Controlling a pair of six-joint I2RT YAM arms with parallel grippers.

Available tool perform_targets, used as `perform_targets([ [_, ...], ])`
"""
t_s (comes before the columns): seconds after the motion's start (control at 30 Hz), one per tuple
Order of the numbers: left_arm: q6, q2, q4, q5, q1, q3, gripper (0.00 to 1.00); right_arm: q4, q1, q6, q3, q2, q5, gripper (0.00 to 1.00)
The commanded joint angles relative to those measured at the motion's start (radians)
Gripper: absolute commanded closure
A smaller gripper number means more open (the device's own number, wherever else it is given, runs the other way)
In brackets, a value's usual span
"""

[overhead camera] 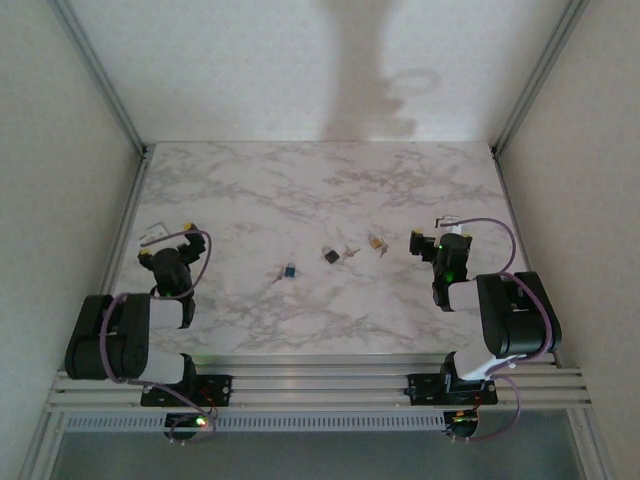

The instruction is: Lock with the key

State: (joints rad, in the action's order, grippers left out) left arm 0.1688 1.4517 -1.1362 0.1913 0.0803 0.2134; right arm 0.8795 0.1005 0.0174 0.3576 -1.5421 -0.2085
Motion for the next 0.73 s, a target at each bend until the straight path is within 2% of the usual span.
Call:
perform_targets([
  [0.0, -0.094, 0.079, -0.153, -0.150, -0.015, 0.008, 0.00, 0.003, -0.002, 0.018, 0.020, -0.004, -0.020, 0.01],
  [0.13, -0.074, 0.017, -0.108, -0.105, -0.018, 0.005, 0.00, 0.000, -0.002, 0.018, 0.021, -0.005, -0.017, 0.01],
  [0.23, -0.088, 0.064, -0.078, -0.172, 0.000, 0.051, 0.01, -0.002, -0.003, 0.018, 0.021, -0.004, -0.016, 0.01],
  [0.33, -0.095, 0.083, -0.155, -0.222, 0.006, 0.009, 0.00, 0.000, -0.003, 0.018, 0.021, -0.003, -0.017, 0.01],
  [0.7, -0.109, 0.088, -0.167, -0.174, -0.019, 0.008, 0.01, 0.000, -0.003, 0.018, 0.021, -0.004, -0.016, 0.01],
])
